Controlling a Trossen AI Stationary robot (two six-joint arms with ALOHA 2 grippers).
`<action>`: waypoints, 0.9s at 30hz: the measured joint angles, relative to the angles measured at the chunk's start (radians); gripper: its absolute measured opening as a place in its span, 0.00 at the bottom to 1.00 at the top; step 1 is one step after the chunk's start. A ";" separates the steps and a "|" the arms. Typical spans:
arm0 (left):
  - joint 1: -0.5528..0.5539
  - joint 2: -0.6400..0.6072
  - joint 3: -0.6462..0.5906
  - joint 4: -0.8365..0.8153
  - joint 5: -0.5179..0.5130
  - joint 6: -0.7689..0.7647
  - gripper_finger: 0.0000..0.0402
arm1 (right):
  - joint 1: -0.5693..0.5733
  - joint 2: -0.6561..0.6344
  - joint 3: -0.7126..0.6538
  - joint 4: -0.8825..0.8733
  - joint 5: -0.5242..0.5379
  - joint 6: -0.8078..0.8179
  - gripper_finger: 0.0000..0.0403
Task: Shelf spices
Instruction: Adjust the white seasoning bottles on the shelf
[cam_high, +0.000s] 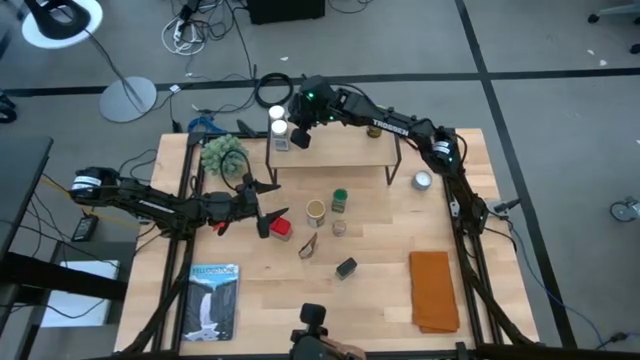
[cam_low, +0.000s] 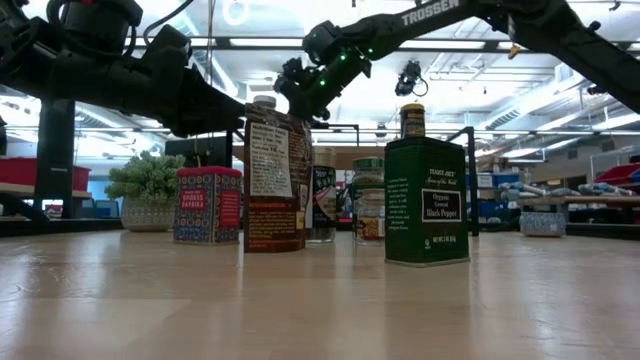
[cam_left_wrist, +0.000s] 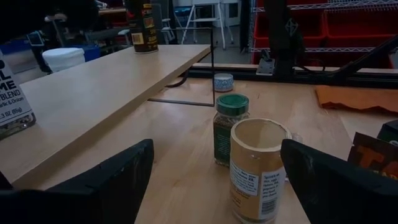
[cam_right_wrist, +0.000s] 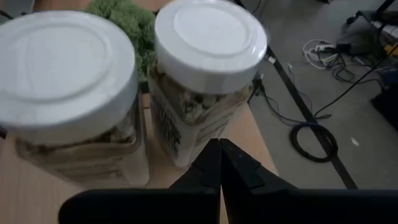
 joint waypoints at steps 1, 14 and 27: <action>0.000 0.000 0.000 0.000 0.000 0.000 0.89 | 0.000 0.000 0.000 0.005 0.000 0.000 0.00; 0.000 0.000 0.000 -0.002 0.000 0.002 0.89 | 0.004 -0.007 0.002 -0.028 -0.049 -0.042 0.00; 0.000 0.000 0.000 -0.002 0.000 0.004 0.89 | 0.012 -0.007 0.002 -0.008 -0.181 -0.093 0.00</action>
